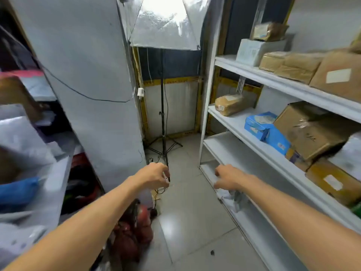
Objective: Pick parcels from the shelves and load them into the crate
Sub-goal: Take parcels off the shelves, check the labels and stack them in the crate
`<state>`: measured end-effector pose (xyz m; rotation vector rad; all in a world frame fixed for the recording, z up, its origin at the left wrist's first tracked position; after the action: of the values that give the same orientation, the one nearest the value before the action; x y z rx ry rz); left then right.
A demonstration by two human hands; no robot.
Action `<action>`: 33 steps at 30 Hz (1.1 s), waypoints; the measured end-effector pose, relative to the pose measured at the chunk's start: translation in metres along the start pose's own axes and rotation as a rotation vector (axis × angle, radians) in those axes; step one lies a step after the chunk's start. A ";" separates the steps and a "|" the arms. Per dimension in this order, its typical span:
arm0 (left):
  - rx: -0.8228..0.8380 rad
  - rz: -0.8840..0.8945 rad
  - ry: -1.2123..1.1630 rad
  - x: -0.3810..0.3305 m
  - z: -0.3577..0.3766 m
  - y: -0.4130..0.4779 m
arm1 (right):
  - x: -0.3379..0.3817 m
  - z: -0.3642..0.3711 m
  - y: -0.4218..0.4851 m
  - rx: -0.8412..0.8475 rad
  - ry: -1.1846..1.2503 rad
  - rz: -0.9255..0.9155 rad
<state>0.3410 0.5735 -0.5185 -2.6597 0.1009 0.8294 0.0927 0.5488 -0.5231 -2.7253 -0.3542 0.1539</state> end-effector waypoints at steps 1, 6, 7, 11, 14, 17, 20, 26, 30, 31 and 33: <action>0.006 0.015 0.010 -0.010 -0.002 0.017 | -0.014 -0.005 0.007 -0.004 0.019 0.025; 0.036 0.050 -0.030 -0.055 -0.011 0.101 | -0.064 -0.033 0.045 -0.035 0.162 0.073; 0.042 0.059 -0.032 -0.064 -0.011 0.117 | -0.073 -0.037 0.052 -0.039 0.162 0.075; 0.085 0.101 -0.020 -0.098 -0.005 0.181 | -0.112 -0.040 0.080 -0.035 0.202 0.132; 0.143 0.126 0.003 -0.119 0.008 0.224 | -0.142 -0.039 0.101 -0.026 0.221 0.196; 0.206 0.167 0.061 -0.136 0.019 0.266 | -0.166 -0.038 0.124 -0.027 0.222 0.255; 0.235 0.221 0.114 -0.154 0.020 0.317 | -0.193 -0.038 0.149 -0.021 0.223 0.338; 0.280 0.358 0.176 -0.185 0.012 0.426 | -0.244 -0.039 0.204 -0.044 0.268 0.537; 0.387 0.370 0.162 -0.194 0.010 0.480 | -0.263 -0.039 0.235 -0.017 0.346 0.657; 0.401 0.378 0.146 -0.197 0.010 0.493 | -0.267 -0.039 0.243 -0.024 0.373 0.681; 0.424 0.377 0.111 -0.202 0.012 0.516 | -0.274 -0.040 0.256 -0.037 0.414 0.723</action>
<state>0.0804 0.0881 -0.5740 -2.3074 0.7386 0.6723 -0.1070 0.2323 -0.5705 -2.6972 0.7509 -0.2271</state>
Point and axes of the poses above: each hand's wrist, its own y-axis towards the middle knuckle, its own z-axis out of the palm, x = y × z, the point moved 2 cm from there along y, towards the middle knuckle, and after that the axes turned 14 degrees about -y, right-handed, at the moved point
